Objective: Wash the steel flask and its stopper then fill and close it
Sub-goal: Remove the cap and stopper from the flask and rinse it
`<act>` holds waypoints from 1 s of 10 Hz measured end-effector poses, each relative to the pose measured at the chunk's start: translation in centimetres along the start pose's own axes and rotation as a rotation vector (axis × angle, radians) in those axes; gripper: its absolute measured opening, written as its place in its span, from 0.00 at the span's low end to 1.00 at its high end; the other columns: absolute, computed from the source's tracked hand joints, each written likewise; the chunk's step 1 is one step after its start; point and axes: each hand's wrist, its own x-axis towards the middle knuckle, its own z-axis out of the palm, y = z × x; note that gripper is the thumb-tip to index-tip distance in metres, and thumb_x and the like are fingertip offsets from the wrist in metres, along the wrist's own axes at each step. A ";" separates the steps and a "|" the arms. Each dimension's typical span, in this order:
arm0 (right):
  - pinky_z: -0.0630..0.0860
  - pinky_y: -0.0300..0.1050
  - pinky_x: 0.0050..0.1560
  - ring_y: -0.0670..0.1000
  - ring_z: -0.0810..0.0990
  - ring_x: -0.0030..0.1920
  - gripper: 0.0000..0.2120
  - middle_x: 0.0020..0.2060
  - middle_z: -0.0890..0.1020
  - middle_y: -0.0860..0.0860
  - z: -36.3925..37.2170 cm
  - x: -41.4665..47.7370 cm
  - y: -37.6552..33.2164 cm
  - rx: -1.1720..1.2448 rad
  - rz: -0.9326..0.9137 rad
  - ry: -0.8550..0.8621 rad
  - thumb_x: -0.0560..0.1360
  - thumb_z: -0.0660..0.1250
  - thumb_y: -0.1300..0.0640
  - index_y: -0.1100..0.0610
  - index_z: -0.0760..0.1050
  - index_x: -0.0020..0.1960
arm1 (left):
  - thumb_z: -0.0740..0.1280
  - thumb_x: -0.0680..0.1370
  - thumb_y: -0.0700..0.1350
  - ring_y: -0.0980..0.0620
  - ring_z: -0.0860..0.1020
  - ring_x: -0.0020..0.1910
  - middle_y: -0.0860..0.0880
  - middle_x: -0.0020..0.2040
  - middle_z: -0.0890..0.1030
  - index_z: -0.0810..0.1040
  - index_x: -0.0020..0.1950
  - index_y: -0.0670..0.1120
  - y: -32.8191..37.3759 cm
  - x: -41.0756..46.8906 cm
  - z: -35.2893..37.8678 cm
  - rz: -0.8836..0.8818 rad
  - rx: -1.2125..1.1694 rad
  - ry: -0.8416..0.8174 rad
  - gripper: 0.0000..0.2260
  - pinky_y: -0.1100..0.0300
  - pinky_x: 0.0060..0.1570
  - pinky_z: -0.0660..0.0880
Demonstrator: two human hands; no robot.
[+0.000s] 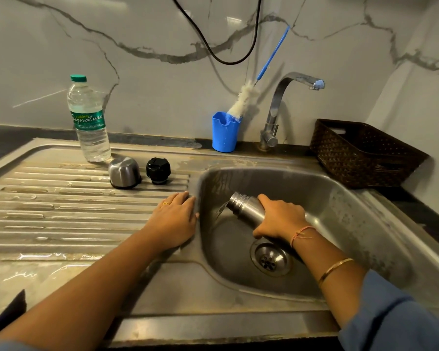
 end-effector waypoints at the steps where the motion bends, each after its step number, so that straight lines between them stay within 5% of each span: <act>1: 0.70 0.45 0.44 0.52 0.74 0.43 0.32 0.50 0.78 0.51 -0.1 -0.1 0.0 -0.011 -0.002 -0.002 0.64 0.72 0.43 0.47 0.62 0.62 | 0.53 0.82 0.51 0.47 0.52 0.76 0.46 0.78 0.54 0.55 0.77 0.46 0.0 0.0 0.0 0.003 -0.001 0.004 0.24 0.53 0.74 0.50; 10: 0.69 0.46 0.43 0.55 0.78 0.48 0.32 0.50 0.79 0.52 0.4 -0.2 0.5 -0.084 0.043 0.073 0.65 0.73 0.46 0.48 0.62 0.64 | 0.53 0.82 0.51 0.47 0.54 0.76 0.45 0.77 0.55 0.56 0.77 0.45 0.2 -0.1 -0.3 0.000 0.023 0.000 0.24 0.55 0.73 0.51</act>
